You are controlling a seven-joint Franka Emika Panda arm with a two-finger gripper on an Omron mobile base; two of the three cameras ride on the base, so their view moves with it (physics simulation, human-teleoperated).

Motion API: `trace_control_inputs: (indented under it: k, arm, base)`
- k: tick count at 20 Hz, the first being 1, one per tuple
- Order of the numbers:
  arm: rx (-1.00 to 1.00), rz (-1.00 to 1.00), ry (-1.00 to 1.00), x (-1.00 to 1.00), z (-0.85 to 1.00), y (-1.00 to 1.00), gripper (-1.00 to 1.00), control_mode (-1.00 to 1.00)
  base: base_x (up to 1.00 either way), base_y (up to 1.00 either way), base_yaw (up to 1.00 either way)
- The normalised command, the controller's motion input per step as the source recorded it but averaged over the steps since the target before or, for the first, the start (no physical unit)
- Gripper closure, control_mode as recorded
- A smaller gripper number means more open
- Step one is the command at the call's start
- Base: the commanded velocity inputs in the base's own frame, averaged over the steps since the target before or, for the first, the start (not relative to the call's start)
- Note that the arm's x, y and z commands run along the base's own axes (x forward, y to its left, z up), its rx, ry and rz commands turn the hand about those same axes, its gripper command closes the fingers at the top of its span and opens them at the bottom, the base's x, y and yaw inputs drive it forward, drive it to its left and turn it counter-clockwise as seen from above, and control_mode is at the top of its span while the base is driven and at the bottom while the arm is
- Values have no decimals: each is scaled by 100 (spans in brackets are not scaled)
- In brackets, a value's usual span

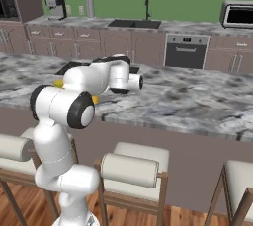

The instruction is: The dining table condiment station is running low on mustard. Refill the condiment station by opening the cabinet and taking the mustard from the cabinet and placing it on the dining table.

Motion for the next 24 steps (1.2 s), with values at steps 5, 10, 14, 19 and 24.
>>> trace_control_inputs:
  k: [5, 10, 14, 19, 24]
  arm:
    - [0, 1, -13, -53, -28, 8, -100, -100]
    - [0, 0, -12, -50, -4, 0, -100, -100]
    - [0, 0, -12, -34, 0, -2, -100, -100]
    - [0, 0, -16, -17, 6, -15, -100, -100]
    - [0, 0, -26, -17, 48, -22, -100, -100]
  base:
    - [0, 0, 0]
    - [0, 0, 0]
    - [0, 0, 0]
    - [0, 0, 0]
    - [0, 0, 0]
